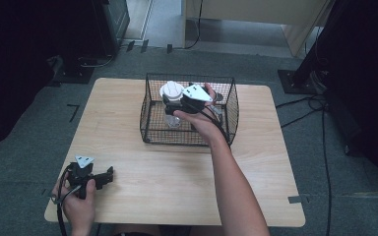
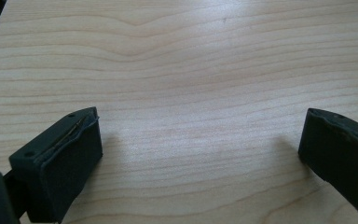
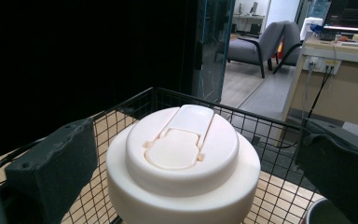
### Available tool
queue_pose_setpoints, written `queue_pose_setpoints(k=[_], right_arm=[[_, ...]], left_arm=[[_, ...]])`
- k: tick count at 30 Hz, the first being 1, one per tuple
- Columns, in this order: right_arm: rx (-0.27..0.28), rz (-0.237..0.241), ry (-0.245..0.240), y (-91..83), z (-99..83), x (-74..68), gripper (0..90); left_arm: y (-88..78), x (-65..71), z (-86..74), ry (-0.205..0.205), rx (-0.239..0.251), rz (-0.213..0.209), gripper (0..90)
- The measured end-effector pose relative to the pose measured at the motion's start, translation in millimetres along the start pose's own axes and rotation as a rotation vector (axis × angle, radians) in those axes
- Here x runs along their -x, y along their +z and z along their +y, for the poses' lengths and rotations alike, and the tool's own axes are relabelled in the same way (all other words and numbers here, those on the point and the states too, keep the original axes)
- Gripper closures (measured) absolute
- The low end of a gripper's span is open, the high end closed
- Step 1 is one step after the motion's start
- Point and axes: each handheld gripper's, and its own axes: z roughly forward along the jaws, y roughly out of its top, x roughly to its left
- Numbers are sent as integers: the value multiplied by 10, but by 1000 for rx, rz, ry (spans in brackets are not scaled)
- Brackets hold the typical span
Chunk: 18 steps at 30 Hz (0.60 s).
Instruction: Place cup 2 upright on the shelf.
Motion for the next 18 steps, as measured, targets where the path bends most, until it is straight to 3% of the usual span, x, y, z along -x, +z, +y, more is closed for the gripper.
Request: queue_pose_setpoints(k=[18], right_arm=[[-26,-6,-6,-335,12,81,0]], left_arm=[[1,2,0,-3,2,0,0]])
